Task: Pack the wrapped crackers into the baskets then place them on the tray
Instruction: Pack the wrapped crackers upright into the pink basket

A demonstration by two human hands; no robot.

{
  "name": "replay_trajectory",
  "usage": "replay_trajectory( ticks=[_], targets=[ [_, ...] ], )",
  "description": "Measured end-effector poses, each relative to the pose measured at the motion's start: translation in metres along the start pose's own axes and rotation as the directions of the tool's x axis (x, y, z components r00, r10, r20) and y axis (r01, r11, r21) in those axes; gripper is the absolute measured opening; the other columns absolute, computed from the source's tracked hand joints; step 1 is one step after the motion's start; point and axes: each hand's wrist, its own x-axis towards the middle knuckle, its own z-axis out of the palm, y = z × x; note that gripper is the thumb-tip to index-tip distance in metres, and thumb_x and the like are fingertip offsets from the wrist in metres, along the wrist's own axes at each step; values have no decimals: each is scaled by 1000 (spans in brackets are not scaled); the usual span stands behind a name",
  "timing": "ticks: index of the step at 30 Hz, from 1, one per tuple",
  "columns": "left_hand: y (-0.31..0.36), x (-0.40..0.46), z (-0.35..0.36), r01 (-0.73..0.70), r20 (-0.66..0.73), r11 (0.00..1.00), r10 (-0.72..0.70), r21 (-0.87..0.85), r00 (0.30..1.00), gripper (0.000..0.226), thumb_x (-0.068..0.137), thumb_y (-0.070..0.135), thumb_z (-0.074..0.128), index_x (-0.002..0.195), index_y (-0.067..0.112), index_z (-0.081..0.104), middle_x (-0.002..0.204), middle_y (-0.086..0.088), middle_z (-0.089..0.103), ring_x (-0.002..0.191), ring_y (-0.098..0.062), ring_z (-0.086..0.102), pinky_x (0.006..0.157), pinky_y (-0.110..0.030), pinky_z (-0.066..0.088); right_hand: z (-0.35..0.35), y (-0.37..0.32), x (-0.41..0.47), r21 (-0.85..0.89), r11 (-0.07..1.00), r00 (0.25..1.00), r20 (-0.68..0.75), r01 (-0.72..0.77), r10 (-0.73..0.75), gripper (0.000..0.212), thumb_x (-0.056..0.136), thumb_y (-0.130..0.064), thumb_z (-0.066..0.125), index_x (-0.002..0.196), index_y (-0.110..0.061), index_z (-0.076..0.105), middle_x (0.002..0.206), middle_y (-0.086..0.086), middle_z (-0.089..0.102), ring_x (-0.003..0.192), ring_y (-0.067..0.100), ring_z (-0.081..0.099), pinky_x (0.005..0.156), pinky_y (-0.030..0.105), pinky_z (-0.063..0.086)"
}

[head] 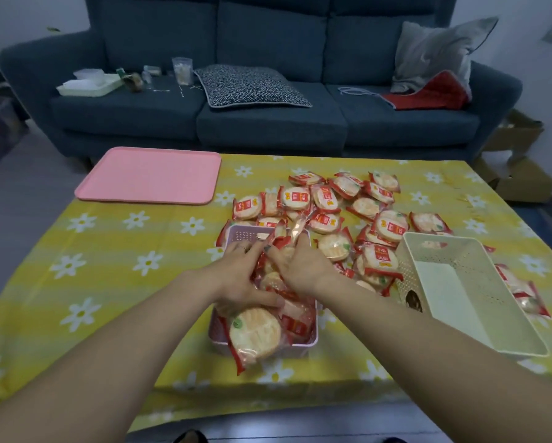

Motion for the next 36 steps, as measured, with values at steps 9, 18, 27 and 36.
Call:
replay_trajectory(
  ticks=[9, 18, 27, 36],
  targets=[
    [-2, -4, 14, -20, 56, 973, 7, 229, 998, 109, 60, 90, 58, 148, 29, 40, 157, 7, 37, 156, -19, 5, 121, -57, -11, 11, 9, -15, -515, 839, 950, -133, 176, -282, 74, 97, -66, 24, 112, -9, 68, 114, 15, 61, 110, 31, 48, 95, 39, 39],
    [-13, 6, -6, 35, -226, 936, -121, -351, 967, 110, 58, 101, 39, 145, 34, 40, 152, 5, 44, 138, -19, 42, 115, -49, 35, -8, 49, 19, 198, 935, 867, -467, 294, -174, 24, 99, -41, 45, 110, -20, 51, 106, 2, 59, 93, 21, 56, 72, 37, 44],
    [-18, 29, 19, 120, -329, 949, -217, -291, 919, 26, 105, 30, 45, 104, 16, 66, 110, -5, 69, 111, -31, 60, 88, -39, 46, -9, 35, 46, 50, 945, 918, -258, 322, -300, 74, 84, -66, 54, 147, -29, 43, 139, 8, 53, 130, 27, 45, 107, 42, 40],
    [-16, 29, -10, 74, -409, 997, -77, -24, 909, 28, 102, 42, 40, 125, 29, 52, 124, 1, 65, 110, -29, 61, 84, -43, 51, -4, 17, 73, 142, 899, 888, -282, 413, -363, 34, 75, -12, 71, 107, -19, 67, 100, -6, 65, 95, 14, 59, 70, 21, 41]
  ],
)
